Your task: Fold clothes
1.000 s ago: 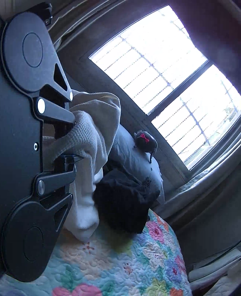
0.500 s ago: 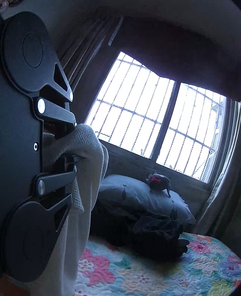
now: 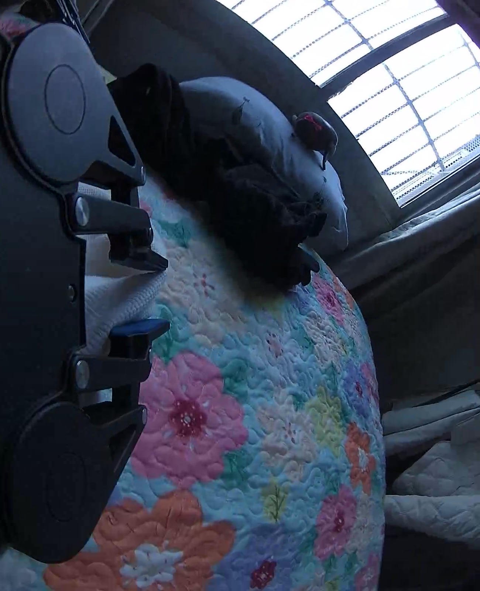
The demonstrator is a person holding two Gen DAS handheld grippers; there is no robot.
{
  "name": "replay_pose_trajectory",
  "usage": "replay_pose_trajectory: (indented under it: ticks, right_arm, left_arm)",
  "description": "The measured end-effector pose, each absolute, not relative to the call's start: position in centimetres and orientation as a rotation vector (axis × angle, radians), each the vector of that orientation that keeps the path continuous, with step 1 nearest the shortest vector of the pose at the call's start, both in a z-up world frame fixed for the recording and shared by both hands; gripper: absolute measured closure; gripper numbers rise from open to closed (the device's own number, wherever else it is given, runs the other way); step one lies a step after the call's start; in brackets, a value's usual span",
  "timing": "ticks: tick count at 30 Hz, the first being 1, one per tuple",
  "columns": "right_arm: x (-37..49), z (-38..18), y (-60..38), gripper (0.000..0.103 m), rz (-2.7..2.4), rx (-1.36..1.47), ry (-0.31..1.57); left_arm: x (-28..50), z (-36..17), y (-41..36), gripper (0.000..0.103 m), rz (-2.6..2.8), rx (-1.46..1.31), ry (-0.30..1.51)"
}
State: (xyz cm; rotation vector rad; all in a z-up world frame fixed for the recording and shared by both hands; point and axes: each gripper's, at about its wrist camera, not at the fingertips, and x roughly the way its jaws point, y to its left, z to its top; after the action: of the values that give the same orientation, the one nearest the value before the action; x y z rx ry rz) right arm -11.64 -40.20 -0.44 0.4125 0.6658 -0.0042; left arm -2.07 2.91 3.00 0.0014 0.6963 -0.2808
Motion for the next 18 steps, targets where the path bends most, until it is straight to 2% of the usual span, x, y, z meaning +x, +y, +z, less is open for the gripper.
replay_pose_trajectory:
  ticks: [4,7,9,11,13,18]
  right_arm:
    - [-10.4,1.7,-37.8,0.059,0.076,0.303,0.653]
    - [-11.8,3.4,-38.4,0.054,0.156,0.315,0.602]
    - [-13.5,4.4,-38.8,0.045,0.191,0.336,0.594]
    - [-15.1,5.2,-39.4,0.044,0.234,0.367,0.606]
    - [-16.7,5.6,-39.6,0.043,0.271,0.36,0.657]
    - [-20.9,3.3,-35.7,0.042,0.284,0.084,0.876]
  left_arm:
    - [-2.9,-0.2,2.1,0.037,-0.362,-0.029,0.813]
    - [-2.9,-2.3,1.2,0.035,-0.364,-0.033,0.888]
    - [-3.0,-3.3,0.6,0.035,-0.371,-0.031,0.914]
    - [-3.1,-4.1,0.1,0.035,-0.377,-0.032,0.935]
    - [-3.2,-4.5,-0.1,0.035,-0.381,-0.038,0.947]
    - [-3.7,-4.7,-0.2,0.033,-0.38,-0.021,0.961]
